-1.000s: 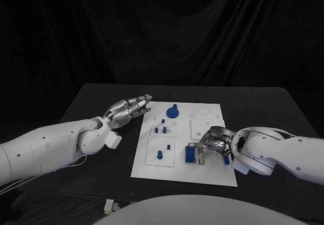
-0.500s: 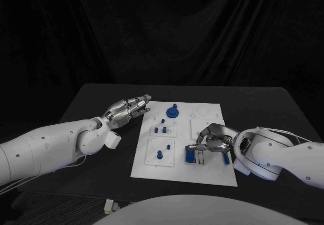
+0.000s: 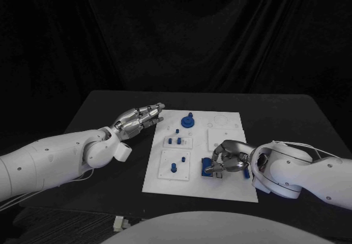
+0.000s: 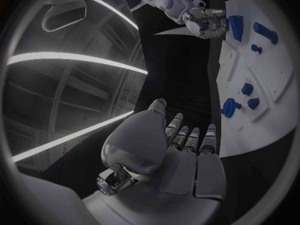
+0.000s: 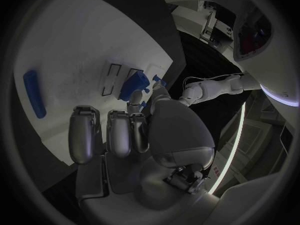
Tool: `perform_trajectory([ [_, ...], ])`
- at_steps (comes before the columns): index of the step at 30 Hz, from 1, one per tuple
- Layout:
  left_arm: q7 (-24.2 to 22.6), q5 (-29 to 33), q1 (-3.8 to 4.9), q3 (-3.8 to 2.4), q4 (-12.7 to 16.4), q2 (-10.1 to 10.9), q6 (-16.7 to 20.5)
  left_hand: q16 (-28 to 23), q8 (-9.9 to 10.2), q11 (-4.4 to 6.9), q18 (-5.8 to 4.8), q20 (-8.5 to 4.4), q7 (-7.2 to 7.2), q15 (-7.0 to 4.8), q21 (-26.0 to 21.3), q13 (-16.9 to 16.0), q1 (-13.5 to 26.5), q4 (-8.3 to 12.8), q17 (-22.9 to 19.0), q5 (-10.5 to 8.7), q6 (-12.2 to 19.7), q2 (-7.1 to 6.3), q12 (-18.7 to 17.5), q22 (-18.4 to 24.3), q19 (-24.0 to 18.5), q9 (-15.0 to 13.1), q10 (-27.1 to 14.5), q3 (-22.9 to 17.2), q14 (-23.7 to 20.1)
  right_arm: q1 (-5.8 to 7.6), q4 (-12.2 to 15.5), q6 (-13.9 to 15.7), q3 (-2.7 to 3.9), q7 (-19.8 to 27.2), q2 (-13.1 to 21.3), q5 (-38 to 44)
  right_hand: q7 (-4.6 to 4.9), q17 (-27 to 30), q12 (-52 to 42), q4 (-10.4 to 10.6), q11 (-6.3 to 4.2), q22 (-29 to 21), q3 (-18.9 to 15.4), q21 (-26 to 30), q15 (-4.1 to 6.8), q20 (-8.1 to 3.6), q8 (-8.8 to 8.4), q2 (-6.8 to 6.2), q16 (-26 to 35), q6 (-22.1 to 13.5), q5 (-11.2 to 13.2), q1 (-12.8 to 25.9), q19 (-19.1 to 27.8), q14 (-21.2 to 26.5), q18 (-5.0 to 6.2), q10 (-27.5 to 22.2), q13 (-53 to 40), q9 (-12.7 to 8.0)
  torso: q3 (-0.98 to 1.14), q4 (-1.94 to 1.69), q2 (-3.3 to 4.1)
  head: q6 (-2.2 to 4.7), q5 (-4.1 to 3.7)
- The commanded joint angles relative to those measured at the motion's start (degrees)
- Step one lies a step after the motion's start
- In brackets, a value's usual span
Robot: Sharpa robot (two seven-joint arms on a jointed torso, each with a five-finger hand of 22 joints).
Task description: Assemble the parts on the task board
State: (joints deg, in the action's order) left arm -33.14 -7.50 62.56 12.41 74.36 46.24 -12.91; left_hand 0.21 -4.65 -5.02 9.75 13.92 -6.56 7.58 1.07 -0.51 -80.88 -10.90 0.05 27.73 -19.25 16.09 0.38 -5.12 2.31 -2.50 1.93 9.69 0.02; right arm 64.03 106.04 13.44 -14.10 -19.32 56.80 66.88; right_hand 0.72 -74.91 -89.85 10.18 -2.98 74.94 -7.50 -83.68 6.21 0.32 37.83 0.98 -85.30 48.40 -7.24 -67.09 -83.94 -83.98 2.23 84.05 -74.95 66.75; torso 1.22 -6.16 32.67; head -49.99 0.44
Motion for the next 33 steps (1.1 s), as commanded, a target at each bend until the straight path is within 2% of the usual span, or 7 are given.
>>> perform_trajectory([
  [1, -0.6, 0.4, -0.08, -0.06, 0.2, -0.1, -0.7, -0.2, -0.3, -0.33, 0.52, 0.46, -0.32, 0.49, 0.2, -0.1, 0.6, 0.2, -0.1, -0.19, 0.2, 0.02, 0.2, 0.0, 0.0, 0.0, 0.0, -0.2, 0.0, -0.42, -0.3, -2.0, -0.01, -1.1, -0.2, 2.9, -0.34, -2.4, -0.1, -0.7, -0.54, 12.8, 0.4, 0.4, 0.49, -0.47, 0.71, 0.18, 0.2, -0.3, -3.0, -1.3, -3.1, -3.8, -0.54, 6.0, -15.1, 0.9, -0.05, 0.00, -0.08, -0.01, 0.07],
  [10, -0.5, 0.4, -0.10, -0.06, 0.1, -0.2, -0.9, -0.2, -0.3, -0.35, 0.52, 0.48, -0.33, 0.51, 0.2, -0.1, 0.6, 0.2, -0.1, -0.16, 0.2, 0.03, 0.2, 0.0, 0.0, 0.0, 0.0, -0.2, 0.0, -0.76, -1.0, -0.7, 0.00, -1.0, -0.6, 3.4, -0.90, -2.5, -0.1, -2.1, -1.02, 12.9, 2.4, 0.3, 0.89, -0.83, 0.48, 0.98, 0.2, 0.3, -10.0, -3.7, -3.1, -3.9, -0.56, 6.0, -15.1, 1.6, 0.03, -0.05, -0.11, -0.01, 0.15],
  [18, -0.4, 0.4, -0.13, -0.06, 0.0, -0.2, -1.0, -0.2, -0.3, -0.35, 0.52, 0.48, -0.33, 0.51, 0.2, -0.1, 0.6, 0.2, -0.1, -0.16, 0.2, 0.03, 0.2, 0.0, 0.0, 0.0, 0.0, -0.2, 0.0, -0.81, -1.3, 1.1, 0.00, -0.4, -0.6, 3.5, -1.34, -2.6, -0.1, -1.2, -1.44, 12.9, 6.3, 0.2, 1.27, -1.22, -1.19, 0.25, 0.2, 0.6, -24.3, -4.2, -3.2, -3.9, -0.59, 6.0, -15.1, 1.5, -0.02, 0.12, -0.15, -0.01, 0.22],
  [23, -0.3, 0.4, -0.18, -0.06, 0.0, -0.3, -1.1, -0.2, -0.3, -0.36, 0.52, 0.50, -0.35, 0.57, 0.2, -0.1, 0.7, 0.2, -0.1, -0.14, 0.2, 0.05, 0.2, 0.0, 0.0, 0.0, 0.0, -0.3, 0.0, -0.82, -1.4, 1.4, 0.00, -0.2, -0.7, 3.5, -1.37, -2.4, -0.1, -0.7, -1.49, 12.9, 9.1, 0.2, 1.31, -1.28, -1.98, -1.25, 0.2, 0.6, -28.9, -4.4, -3.2, -3.8, -0.58, 6.0, -15.1, 1.3, -0.02, 0.12, -0.15, -0.01, 0.19],
  [27, -0.3, 0.4, -0.21, -0.06, -0.1, -0.3, -1.2, -0.2, -0.3, -0.38, 0.51, 0.51, -0.36, 0.60, 0.2, -0.1, 0.7, 0.2, -0.1, -0.12, 0.1, 0.07, 0.2, 0.0, 0.0, 0.0, 0.1, -0.3, 0.0, -0.82, -1.4, 1.1, 0.00, -0.3, -0.7, 3.5, -1.33, -2.4, -0.1, -0.6, -1.45, 12.9, 10.4, 0.3, 1.31, -1.26, -2.23, -2.00, 0.3, 0.8, -28.3, -4.4, -3.1, -3.8, -0.57, 6.0, -15.1, 1.3, 0.00, 0.00, -0.11, -0.01, 0.05],
  [31, -0.2, 0.4, -0.24, -0.06, -0.1, -0.2, -1.3, -0.2, -0.4, -0.50, 0.49, 0.56, -0.46, 0.74, 0.3, -0.1, 0.7, 0.3, -0.1, -0.07, 0.0, 0.11, 0.2, 0.0, 0.0, -0.1, 0.1, -0.4, 0.0, -0.86, -1.4, 0.1, -0.01, -0.8, -0.9, 3.5, -1.08, -2.3, -0.1, -0.8, -1.24, 12.9, 11.8, 0.3, 1.12, -1.13, -2.02, -3.15, 0.3, 1.6, -15.0, -4.4, -3.1, -3.8, -0.57, 6.0, -15.1, 1.9, -0.02, 0.06, -0.13, -0.01, 0.12],
  [33, -0.2, 0.4, -0.25, -0.06, -0.1, -0.2, -1.3, -0.2, -0.4, -0.53, 0.48, 0.58, -0.48, 0.77, 0.3, -0.1, 0.7, 0.3, 0.0, -0.05, 0.0, 0.11, 0.2, 0.0, 0.1, -0.1, 0.1, -0.5, 0.0, -0.91, -1.5, -0.6, -0.01, -1.1, -0.9, 3.5, -0.99, -2.2, -0.1, -1.1, -1.15, 12.8, 11.6, 0.4, 1.04, -1.05, -1.88, -3.45, 0.4, 1.8, -10.8, -4.4, -3.1, -3.8, -0.55, 6.0, -15.1, 2.2, -0.02, 0.04, -0.13, -0.01, 0.17],
])
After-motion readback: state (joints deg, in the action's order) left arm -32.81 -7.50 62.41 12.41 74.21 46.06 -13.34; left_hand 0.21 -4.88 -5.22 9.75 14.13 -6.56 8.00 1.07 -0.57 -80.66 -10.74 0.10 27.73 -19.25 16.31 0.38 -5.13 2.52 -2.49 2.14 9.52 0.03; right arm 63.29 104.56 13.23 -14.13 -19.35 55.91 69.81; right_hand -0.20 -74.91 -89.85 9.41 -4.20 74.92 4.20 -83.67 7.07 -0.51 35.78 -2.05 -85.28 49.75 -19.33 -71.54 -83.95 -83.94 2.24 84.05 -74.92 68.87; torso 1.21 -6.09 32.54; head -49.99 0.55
